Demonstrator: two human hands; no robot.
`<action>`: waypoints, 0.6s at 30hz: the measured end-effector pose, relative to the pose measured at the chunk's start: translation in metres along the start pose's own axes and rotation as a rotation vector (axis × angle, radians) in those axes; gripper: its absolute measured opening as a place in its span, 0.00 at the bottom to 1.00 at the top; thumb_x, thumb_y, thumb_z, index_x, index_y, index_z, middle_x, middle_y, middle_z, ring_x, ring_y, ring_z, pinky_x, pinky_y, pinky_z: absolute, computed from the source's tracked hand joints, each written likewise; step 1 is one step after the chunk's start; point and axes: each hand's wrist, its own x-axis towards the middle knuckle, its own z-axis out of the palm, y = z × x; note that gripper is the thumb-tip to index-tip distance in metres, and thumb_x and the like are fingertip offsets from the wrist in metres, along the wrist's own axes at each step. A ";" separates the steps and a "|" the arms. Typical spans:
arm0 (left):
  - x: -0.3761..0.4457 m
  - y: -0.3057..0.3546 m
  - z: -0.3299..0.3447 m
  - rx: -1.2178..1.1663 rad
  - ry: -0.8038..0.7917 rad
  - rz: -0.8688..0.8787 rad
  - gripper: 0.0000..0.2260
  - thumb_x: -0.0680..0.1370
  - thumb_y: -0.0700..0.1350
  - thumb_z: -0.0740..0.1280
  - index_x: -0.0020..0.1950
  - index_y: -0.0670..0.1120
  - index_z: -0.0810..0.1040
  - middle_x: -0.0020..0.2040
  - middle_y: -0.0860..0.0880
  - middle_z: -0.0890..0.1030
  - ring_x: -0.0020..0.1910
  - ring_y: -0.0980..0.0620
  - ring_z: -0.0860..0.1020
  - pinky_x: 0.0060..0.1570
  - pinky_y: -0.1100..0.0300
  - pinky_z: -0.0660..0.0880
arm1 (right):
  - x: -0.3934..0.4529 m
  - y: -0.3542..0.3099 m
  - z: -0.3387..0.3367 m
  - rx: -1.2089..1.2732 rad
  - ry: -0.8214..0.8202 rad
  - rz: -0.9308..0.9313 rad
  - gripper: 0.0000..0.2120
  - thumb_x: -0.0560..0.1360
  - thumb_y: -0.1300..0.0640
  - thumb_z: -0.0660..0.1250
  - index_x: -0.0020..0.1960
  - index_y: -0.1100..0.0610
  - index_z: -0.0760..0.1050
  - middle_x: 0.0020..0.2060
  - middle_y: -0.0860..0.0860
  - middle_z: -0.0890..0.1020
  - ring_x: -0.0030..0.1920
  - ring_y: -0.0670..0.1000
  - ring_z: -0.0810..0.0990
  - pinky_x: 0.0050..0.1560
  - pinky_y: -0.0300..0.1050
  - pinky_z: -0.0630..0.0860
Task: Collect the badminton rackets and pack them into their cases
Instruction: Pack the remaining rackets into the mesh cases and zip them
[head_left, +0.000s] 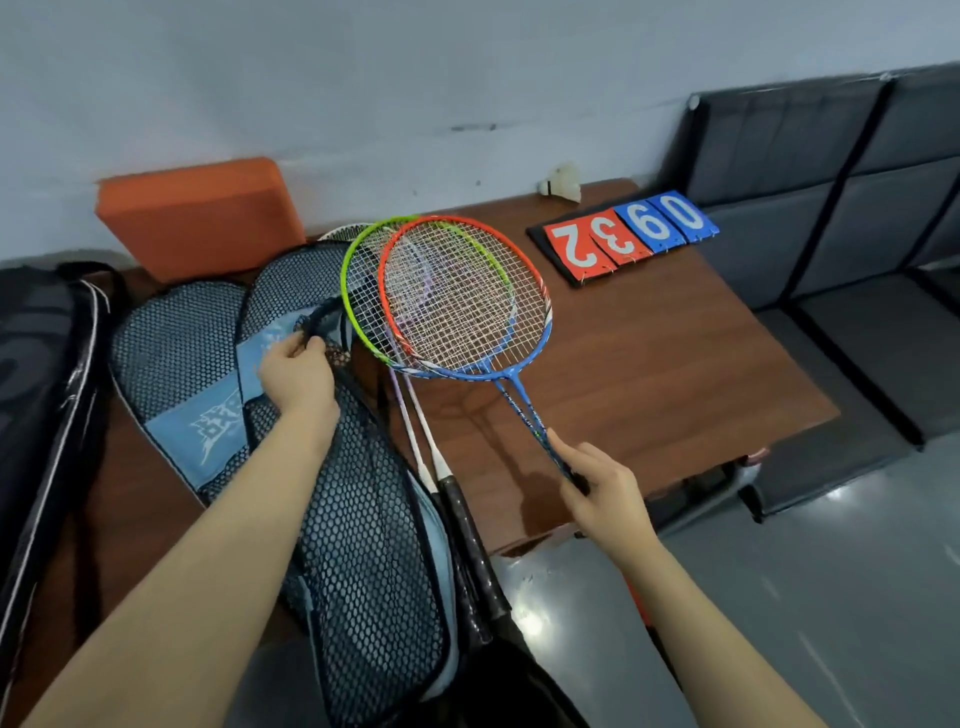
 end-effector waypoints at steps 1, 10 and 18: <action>-0.001 0.001 -0.001 -0.037 -0.038 -0.049 0.13 0.74 0.37 0.67 0.59 0.41 0.77 0.45 0.49 0.79 0.43 0.53 0.76 0.43 0.65 0.73 | -0.006 -0.002 0.001 -0.004 0.008 0.002 0.27 0.70 0.72 0.65 0.67 0.54 0.72 0.31 0.43 0.66 0.31 0.45 0.66 0.32 0.34 0.63; -0.015 -0.012 -0.011 0.254 -0.401 -0.017 0.12 0.72 0.35 0.69 0.54 0.42 0.75 0.51 0.44 0.80 0.48 0.47 0.78 0.49 0.53 0.77 | -0.054 -0.008 0.006 0.006 0.088 0.031 0.26 0.70 0.72 0.66 0.64 0.52 0.74 0.31 0.42 0.68 0.32 0.44 0.68 0.34 0.33 0.64; -0.027 -0.036 -0.037 0.360 -0.379 0.093 0.23 0.73 0.36 0.68 0.68 0.40 0.69 0.62 0.43 0.75 0.56 0.49 0.74 0.57 0.54 0.73 | -0.069 -0.016 0.011 -0.021 0.045 0.068 0.26 0.70 0.70 0.66 0.64 0.50 0.75 0.32 0.42 0.69 0.34 0.43 0.70 0.35 0.35 0.66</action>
